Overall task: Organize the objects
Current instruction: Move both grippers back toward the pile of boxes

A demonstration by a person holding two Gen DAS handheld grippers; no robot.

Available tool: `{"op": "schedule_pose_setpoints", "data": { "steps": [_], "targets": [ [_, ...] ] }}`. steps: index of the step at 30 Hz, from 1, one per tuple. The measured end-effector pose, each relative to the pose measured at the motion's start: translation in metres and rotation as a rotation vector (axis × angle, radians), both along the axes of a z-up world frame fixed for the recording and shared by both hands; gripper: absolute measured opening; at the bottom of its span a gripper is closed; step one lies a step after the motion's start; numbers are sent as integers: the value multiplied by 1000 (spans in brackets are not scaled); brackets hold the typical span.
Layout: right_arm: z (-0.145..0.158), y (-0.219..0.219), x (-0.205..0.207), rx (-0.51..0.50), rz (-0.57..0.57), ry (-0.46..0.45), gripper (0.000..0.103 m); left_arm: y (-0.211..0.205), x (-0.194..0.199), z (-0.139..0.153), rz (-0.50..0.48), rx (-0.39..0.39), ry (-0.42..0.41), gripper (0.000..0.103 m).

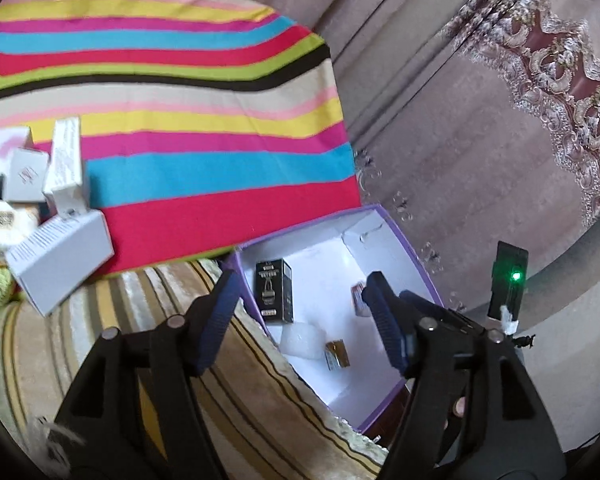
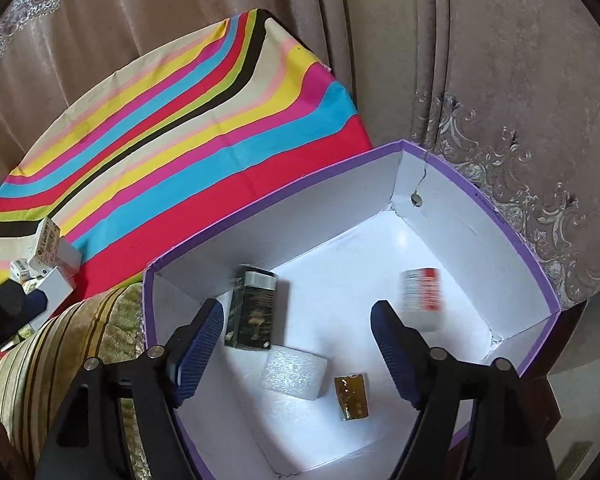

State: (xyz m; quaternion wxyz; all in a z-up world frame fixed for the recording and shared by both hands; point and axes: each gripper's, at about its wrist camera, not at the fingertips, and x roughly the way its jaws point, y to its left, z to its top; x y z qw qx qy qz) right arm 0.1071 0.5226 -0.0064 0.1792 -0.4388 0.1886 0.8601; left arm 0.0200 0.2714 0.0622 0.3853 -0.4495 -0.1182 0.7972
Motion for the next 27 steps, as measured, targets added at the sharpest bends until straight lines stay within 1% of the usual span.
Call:
{"op": "schedule_pose_setpoints", "data": {
  "steps": [2, 5, 8, 11, 17, 19, 22, 24, 27],
  "targets": [
    [0, -4, -1, -4, 11, 2, 78, -4, 0, 4, 11, -13, 23, 71],
    [1, -10, -5, -17, 34, 6, 78, -12, -2, 5, 27, -33, 22, 71],
    [2, -23, -11, -28, 78, 11, 78, -30, -5, 3, 55, -28, 10, 71],
    [4, -33, -16, -31, 110, 16, 78, -51, -4, 6, 98, -40, 24, 71],
    [12, -56, -28, -23, 185, 22, 78, -112, -5, 12, 235, -42, 50, 71],
    [15, -64, -32, -6, 217, 23, 78, -130, -4, 11, 278, -51, 56, 71],
    [21, -73, -37, -20, 246, 38, 78, -159, -4, 7, 340, -58, 36, 71],
    [25, -79, -41, -31, 266, 46, 78, -174, -4, 4, 375, -72, 28, 71],
    [29, -94, -48, -23, 307, 51, 78, -192, -3, -1, 414, -115, 18, 71]
  ]
}}
